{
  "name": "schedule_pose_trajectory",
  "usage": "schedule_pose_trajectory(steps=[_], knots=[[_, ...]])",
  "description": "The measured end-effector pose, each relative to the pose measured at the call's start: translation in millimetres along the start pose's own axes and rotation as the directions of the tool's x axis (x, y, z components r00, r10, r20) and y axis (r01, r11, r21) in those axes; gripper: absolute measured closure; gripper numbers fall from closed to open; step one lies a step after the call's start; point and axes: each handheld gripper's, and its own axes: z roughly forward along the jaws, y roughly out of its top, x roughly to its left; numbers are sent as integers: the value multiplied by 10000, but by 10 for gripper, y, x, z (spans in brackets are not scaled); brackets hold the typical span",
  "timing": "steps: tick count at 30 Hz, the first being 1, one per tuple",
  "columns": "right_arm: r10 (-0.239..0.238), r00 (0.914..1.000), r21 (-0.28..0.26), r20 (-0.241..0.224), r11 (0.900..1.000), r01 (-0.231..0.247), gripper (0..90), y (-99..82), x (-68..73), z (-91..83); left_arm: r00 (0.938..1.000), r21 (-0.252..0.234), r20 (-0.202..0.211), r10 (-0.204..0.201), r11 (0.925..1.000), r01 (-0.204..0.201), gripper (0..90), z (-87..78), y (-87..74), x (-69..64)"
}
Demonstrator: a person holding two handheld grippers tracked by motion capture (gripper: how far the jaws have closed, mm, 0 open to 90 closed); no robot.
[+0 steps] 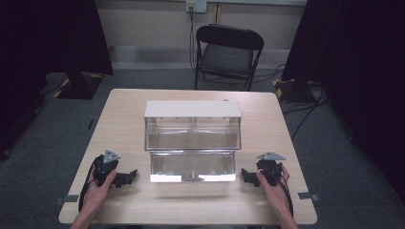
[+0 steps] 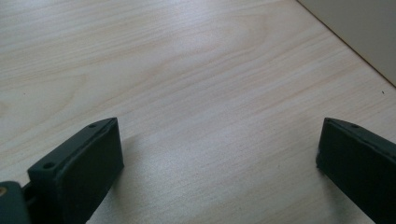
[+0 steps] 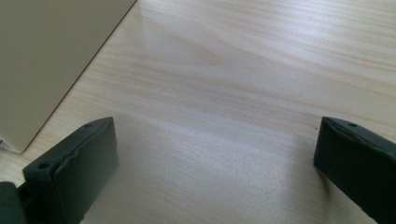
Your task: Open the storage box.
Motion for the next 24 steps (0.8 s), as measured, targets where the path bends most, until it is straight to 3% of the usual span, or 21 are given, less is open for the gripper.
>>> schedule_pose_trajectory(steps=[12,14,17,20,24], knots=[[42,10000,31,-4,10000,-42,2,-1,9,-10,10000,-2,-6,-1,10000,1,0,0,0,-1],[36,10000,34,22,10000,-36,32,-4,20,-26,10000,-5,-6,-4,10000,4,0,0,0,-1],[134,9999,-154,82,9998,-133,169,-5,51,-69,10000,-10,-11,3,10000,-3,0,0,0,0],[-36,10000,-181,-88,9998,35,140,-6,58,-91,10000,-29,14,-62,10000,62,0,9,5,-4],[-257,9968,-354,-758,9991,231,158,4,84,-208,10000,-40,23,-69,10000,69,0,12,6,-4]])
